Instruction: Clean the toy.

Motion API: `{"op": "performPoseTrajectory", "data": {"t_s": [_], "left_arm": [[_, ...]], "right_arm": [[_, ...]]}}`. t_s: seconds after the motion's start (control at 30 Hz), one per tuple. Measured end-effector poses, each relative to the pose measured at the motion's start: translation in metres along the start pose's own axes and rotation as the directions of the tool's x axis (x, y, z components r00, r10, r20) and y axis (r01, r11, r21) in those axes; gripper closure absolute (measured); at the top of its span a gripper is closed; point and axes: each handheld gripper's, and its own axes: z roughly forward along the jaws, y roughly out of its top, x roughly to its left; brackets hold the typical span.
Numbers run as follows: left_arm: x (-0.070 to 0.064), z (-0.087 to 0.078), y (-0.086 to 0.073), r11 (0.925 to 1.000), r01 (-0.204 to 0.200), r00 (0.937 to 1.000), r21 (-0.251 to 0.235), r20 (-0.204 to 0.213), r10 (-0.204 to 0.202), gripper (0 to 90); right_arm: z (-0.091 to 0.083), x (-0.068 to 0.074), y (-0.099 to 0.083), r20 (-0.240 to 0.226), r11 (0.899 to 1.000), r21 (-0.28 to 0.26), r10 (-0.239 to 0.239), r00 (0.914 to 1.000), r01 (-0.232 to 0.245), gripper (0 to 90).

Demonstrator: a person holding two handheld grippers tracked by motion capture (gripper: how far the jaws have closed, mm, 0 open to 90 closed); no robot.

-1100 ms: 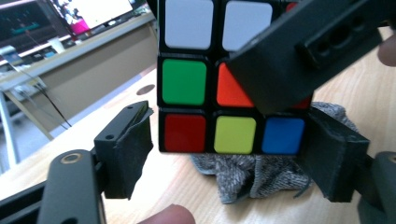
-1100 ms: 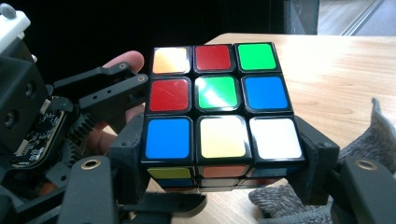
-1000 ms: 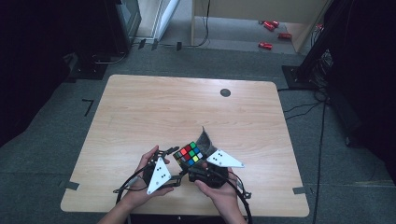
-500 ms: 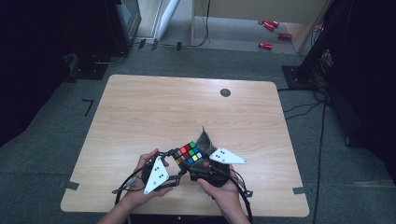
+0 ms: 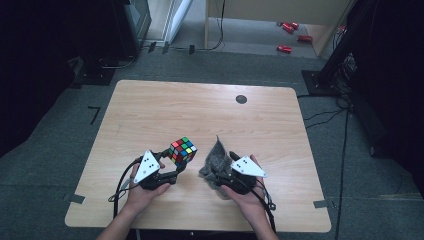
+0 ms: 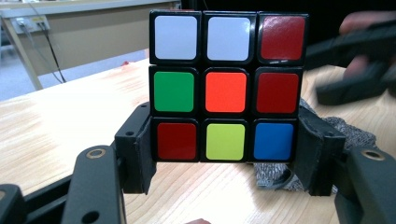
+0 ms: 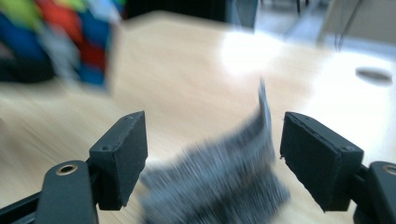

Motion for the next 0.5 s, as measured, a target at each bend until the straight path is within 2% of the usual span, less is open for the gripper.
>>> {"op": "performPoseTrajectory", "data": {"t_s": [0.07,0.13,0.27,0.37,0.43,0.5], "left_arm": [[0.0,0.0,0.0,1.0,-0.003,1.0,0.004,0.0,0.003,34.6],[0.0,0.0,0.0,1.0,-0.005,1.0,0.007,0.001,0.005,34.6],[-0.001,0.0,0.0,1.0,0.0,1.0,0.0,0.003,0.0,34.6],[-0.001,0.0,0.0,1.0,0.007,0.9999,0.0,0.008,-0.007,34.7],[-0.001,0.0,0.0,1.0,0.01,0.9999,-0.001,0.013,-0.01,34.7],[-0.001,-0.001,0.0,0.9999,0.016,0.9997,0.0,0.018,-0.016,34.7]], "right_arm": [[0.012,-0.003,-0.013,0.012,0.997,0.079,-0.022,0.9997,0.021,22.4],[0.02,-0.006,-0.022,0.019,0.99,0.136,-0.04,0.999,0.037,21.8],[0.026,-0.008,-0.027,-0.002,0.986,0.167,-0.029,0.9996,0.029,29.4],[0.029,-0.009,-0.03,-0.006,0.978,0.209,-0.015,0.9999,0.016,30.9],[0.031,-0.01,-0.033,-0.009,0.973,0.231,0.011,0.9999,-0.009,32.3],[0.031,-0.013,-0.035,-0.015,0.97,0.239,0.058,0.9982,-0.053,34.5]]}}
